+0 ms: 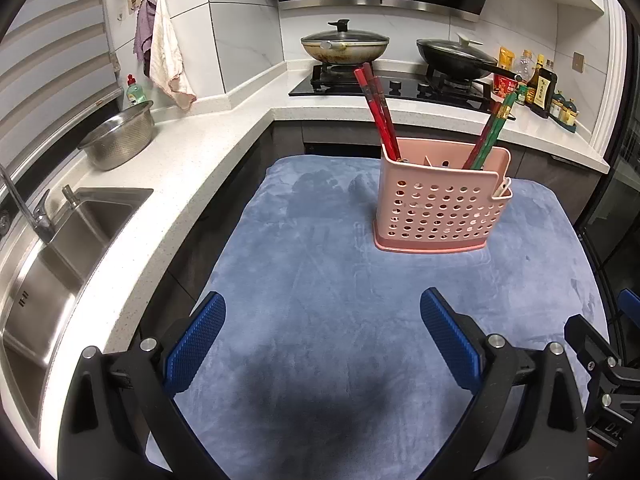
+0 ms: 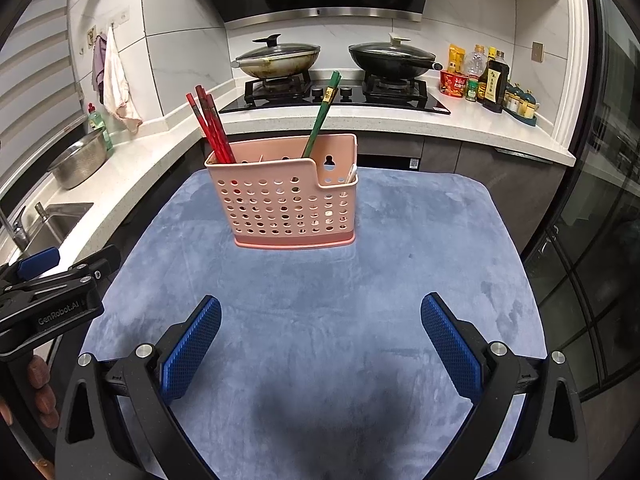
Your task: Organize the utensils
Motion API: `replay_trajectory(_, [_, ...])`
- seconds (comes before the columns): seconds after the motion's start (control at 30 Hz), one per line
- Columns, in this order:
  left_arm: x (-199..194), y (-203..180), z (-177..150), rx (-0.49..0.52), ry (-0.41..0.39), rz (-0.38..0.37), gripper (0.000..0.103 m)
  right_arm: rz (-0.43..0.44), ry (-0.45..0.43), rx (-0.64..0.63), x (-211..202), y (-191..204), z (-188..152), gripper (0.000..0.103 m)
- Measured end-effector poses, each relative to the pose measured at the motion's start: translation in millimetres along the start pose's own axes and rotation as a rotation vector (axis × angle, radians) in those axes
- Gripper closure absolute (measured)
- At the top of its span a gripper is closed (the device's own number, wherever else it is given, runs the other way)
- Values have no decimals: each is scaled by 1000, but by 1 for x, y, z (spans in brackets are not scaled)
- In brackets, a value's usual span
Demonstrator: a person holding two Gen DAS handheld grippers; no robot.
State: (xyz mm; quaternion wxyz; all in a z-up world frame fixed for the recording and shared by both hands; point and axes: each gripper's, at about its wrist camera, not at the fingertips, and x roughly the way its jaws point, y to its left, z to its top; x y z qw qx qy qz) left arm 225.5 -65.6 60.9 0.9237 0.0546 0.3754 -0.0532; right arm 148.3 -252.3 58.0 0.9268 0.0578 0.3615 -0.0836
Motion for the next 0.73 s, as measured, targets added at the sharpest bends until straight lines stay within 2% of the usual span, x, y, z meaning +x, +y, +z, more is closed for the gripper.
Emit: replay_trajectory(0.73, [0, -2, -1, -6, -4, -9, 9, -3, 2, 3, 0, 0, -1, 7])
